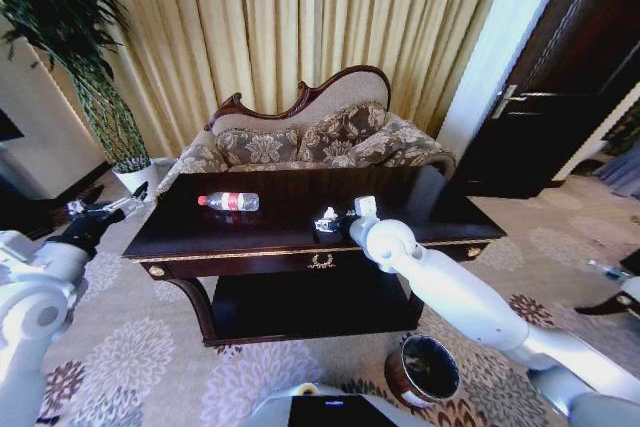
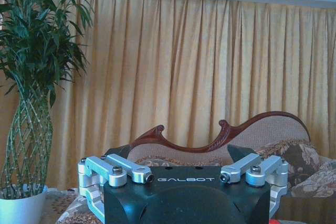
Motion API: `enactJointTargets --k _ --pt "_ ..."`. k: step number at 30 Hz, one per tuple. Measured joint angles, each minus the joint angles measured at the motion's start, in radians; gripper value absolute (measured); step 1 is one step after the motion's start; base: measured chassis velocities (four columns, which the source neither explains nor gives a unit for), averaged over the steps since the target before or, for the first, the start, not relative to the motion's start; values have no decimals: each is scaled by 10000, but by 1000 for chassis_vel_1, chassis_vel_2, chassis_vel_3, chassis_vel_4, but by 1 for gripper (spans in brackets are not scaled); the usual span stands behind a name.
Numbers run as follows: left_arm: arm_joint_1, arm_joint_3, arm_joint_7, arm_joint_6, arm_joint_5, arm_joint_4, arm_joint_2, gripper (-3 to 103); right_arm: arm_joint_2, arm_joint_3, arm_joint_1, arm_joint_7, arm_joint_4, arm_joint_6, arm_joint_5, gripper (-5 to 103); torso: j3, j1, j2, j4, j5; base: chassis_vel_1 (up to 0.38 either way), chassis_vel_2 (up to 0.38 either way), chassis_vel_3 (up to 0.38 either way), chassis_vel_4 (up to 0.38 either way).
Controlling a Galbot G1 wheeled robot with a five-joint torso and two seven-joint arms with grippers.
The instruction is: Move to the front of the table and place the trash on the table into the trash bin.
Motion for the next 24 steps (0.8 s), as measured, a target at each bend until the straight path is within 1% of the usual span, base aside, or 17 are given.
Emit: enactJointTargets --k 1,2,4,5,7,8,10,11,14,15,18,19,20,21,22,23,24 --pt "-10 0 1 -5 -4 5 1 100 -43 -16 -19 -50 -9 55 -127 66 0 1 0 0 0 0 0 0 0" --pt "-10 0 1 -5 -4 5 1 100 -43 -16 -19 -50 -9 55 -127 66 0 1 0 0 0 0 0 0 0" --pt "-47 1 3 -7 -15 11 24 100 -84 -19 -35 -79 -9 92 -205 56 0 0 0 0 0 0 0 0 0" --pt "-47 1 3 -7 -15 11 24 100 -84 -19 -35 -79 -9 92 -205 56 0 0 0 0 0 0 0 0 0" --pt "-117 29 3 -8 -23 16 56 100 -111 -19 -51 -86 0 122 -255 44 0 0 0 -1 0 0 0 0 0" --pt "-117 29 3 -8 -23 16 56 100 -111 -19 -51 -86 0 122 -255 44 0 0 0 -1 0 0 0 0 0" --pt "-133 61 3 -8 -23 10 64 100 -131 0 -95 -87 23 153 -297 34 0 0 0 0 1 0 0 0 0" --pt "-133 61 3 -8 -23 10 64 100 -131 0 -95 -87 23 153 -297 34 0 0 0 0 1 0 0 0 0" --pt "-130 88 3 -9 -24 1 67 100 -212 128 -269 -92 113 272 -389 18 0 0 0 0 0 0 0 0 0" --pt "-130 88 3 -9 -24 1 67 100 -212 128 -269 -92 113 272 -389 18 0 0 0 0 0 0 0 0 0" --pt "-160 131 3 -12 -25 -42 78 100 -198 414 -436 -56 224 471 -327 3 0 0 0 -1 1 0 0 0 0" --pt "-160 131 3 -12 -25 -42 78 100 -198 414 -436 -56 224 471 -327 3 0 0 0 -1 1 0 0 0 0" --pt "-171 142 -2 -12 -33 -70 95 100 -172 656 -494 -52 228 880 -332 1 0 0 0 -1 1 0 0 0 0" --pt "-171 142 -2 -12 -33 -70 95 100 -172 656 -494 -52 228 880 -332 1 0 0 0 -1 1 0 0 0 0" --pt "-173 140 -10 -12 -43 -82 105 100 -157 863 -541 -51 219 1292 -377 1 0 0 0 0 1 0 0 0 0" --pt "-165 114 -16 -12 -61 -98 125 100 -162 1168 -622 -86 166 1910 -639 0 0 0 -1 1 0 0 0 0 0" --pt "-149 90 -18 -12 -69 -101 135 100 -202 1425 -695 -174 112 2255 -933 0 0 0 0 2 3 0 0 0 0"
